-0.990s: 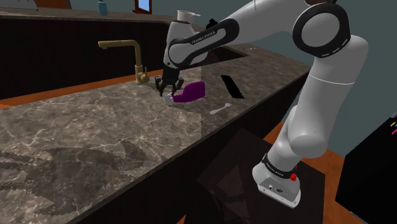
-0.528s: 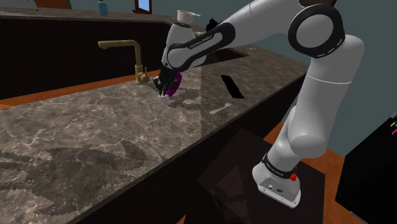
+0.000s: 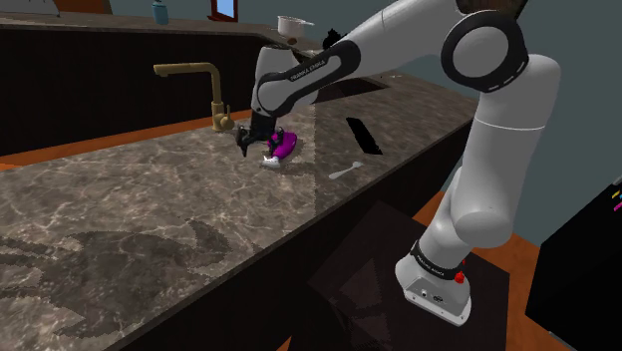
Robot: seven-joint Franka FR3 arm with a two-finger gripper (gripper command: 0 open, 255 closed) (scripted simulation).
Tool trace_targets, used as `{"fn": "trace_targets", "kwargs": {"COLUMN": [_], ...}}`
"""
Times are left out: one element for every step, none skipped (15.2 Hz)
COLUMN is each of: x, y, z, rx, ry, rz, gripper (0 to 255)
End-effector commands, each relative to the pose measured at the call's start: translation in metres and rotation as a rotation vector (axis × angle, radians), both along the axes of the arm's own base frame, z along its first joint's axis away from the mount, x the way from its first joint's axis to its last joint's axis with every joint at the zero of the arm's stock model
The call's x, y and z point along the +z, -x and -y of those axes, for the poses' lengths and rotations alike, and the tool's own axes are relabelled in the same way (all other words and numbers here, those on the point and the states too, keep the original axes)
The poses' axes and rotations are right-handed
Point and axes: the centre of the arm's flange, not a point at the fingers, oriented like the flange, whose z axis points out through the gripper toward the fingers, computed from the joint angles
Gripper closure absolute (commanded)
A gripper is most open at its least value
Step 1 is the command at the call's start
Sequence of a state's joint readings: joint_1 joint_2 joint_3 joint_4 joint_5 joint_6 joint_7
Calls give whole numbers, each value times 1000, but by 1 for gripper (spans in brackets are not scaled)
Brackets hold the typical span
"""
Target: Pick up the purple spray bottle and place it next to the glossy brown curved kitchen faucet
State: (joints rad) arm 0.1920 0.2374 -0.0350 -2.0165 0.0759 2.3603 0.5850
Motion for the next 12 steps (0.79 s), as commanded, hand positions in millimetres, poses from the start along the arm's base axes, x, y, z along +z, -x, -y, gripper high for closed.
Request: {"fn": "trace_targets", "kwargs": {"x": [0,13,26,39,50,50,50,50,50,50,50,50], "y": [16,17,19,20,21,21,21,21,21,21,21,21], "z": [5,6,7,7,8,8,8,8,8,8,8,8], "rx": [2,2,2,2,2,2,2,2,2,2,2,2], "ry": [1,1,1,1,1,1,1,1,1,1,1,1], "rz": [-16,-16,-16,-16,-16,-16,-16,-16,-16,-16,-16,-16], "gripper": [0,0,0,0,0,0,0,0,0,0,0,0]}}
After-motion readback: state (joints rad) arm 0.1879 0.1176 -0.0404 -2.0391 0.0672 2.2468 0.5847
